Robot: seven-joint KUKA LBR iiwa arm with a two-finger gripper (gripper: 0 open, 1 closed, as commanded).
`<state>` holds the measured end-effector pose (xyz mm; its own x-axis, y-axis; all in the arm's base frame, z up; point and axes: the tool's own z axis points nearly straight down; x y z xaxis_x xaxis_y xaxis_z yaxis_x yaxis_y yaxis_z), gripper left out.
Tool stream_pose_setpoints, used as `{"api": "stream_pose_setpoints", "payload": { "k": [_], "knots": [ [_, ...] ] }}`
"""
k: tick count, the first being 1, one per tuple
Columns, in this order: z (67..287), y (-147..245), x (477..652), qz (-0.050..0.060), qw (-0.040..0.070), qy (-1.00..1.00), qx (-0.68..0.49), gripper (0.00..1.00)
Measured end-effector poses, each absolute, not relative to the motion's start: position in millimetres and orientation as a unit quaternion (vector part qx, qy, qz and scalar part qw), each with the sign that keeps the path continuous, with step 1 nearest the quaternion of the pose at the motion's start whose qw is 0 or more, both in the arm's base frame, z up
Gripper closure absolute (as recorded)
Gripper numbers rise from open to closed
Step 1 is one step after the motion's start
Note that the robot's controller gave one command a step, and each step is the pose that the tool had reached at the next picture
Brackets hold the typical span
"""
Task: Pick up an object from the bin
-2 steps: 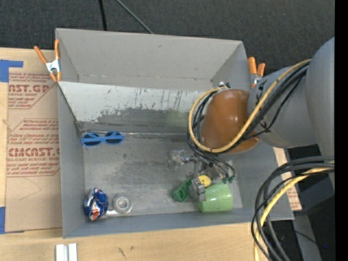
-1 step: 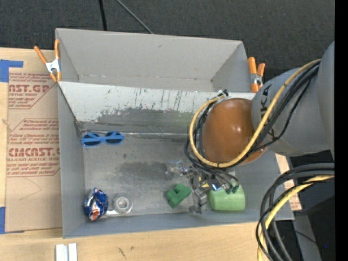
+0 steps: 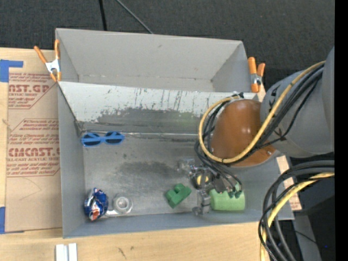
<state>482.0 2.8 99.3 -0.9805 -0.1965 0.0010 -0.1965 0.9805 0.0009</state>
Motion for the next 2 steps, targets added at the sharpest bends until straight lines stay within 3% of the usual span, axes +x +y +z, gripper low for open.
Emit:
{"api": "stream_pose_setpoints", "payload": {
  "k": [1,2],
  "knots": [
    [69.4,34.6,488.4,-0.001,-0.003,-0.992,0.123,0.00],
    [69.7,34.9,489.3,-0.001,-0.004,-0.992,0.123,0.00]
  ]
}}
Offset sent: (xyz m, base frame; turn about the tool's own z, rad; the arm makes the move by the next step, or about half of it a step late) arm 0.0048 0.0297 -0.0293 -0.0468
